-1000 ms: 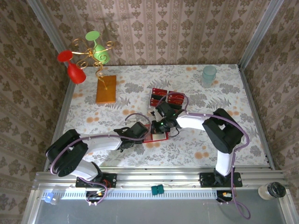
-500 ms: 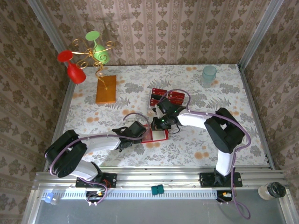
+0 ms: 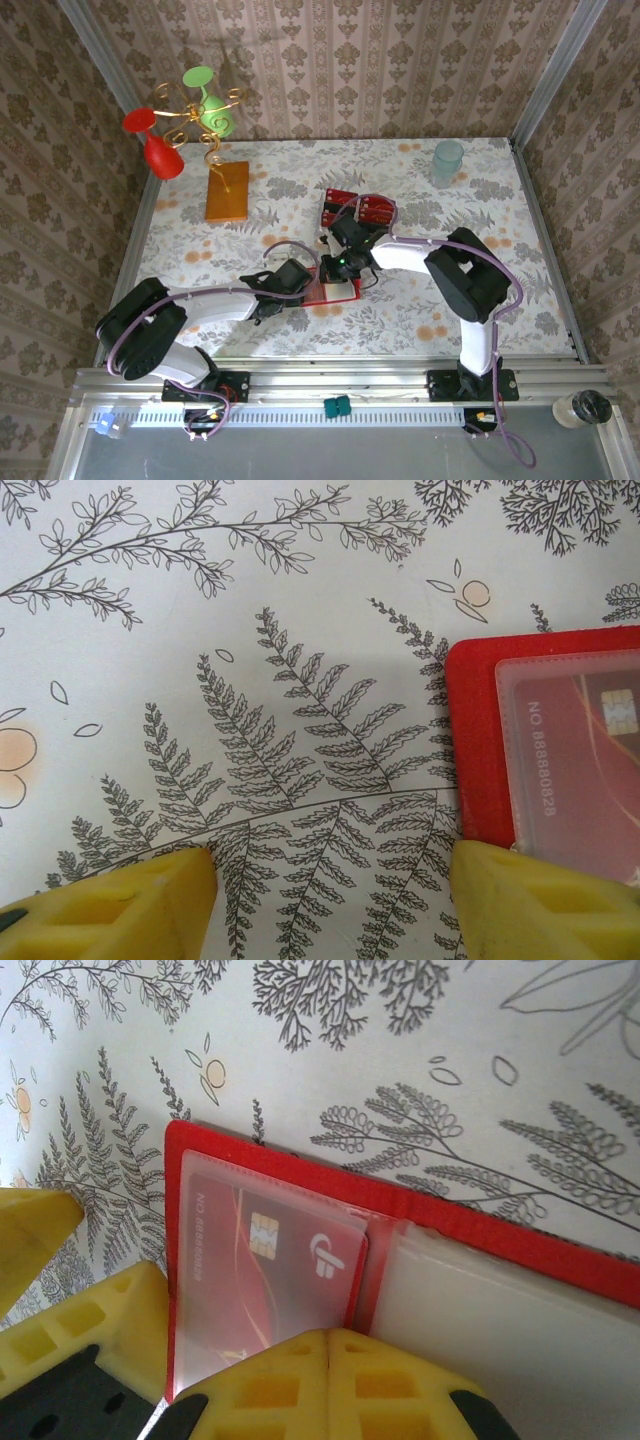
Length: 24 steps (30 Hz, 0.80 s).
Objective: Put the credit cards into the card holder
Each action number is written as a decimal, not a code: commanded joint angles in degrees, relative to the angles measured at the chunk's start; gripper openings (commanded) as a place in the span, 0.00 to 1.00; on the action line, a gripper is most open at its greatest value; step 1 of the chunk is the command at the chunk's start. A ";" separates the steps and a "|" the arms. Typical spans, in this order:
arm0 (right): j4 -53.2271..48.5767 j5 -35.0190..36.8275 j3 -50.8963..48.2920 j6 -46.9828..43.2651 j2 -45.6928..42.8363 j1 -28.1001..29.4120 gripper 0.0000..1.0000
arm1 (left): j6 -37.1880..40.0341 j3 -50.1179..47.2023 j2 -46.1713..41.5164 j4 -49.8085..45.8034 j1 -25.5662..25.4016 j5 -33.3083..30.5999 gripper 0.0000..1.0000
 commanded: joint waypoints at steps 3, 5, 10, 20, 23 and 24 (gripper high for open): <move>-1.83 0.57 1.64 0.30 1.54 0.86 0.00 | 1.13 -0.07 0.89 -1.01 0.88 -0.32 0.65; -2.09 0.53 1.69 0.35 1.15 0.85 0.00 | 1.18 -0.18 0.26 -1.37 0.97 -0.42 0.65; -2.94 0.95 1.64 0.35 -1.74 0.77 0.00 | 1.44 -0.97 -1.60 -1.83 1.93 -0.63 0.65; -3.48 2.55 -0.61 0.40 -4.96 0.77 0.00 | 1.28 -1.77 -1.46 -1.44 3.24 -0.11 0.65; -2.69 2.55 -1.60 0.73 -4.53 0.86 0.00 | 1.40 -1.53 -1.09 -1.23 3.21 -0.02 0.65; -2.36 2.50 -1.91 0.86 -4.10 0.84 0.00 | 1.40 -1.41 -1.00 -1.14 3.20 0.01 0.65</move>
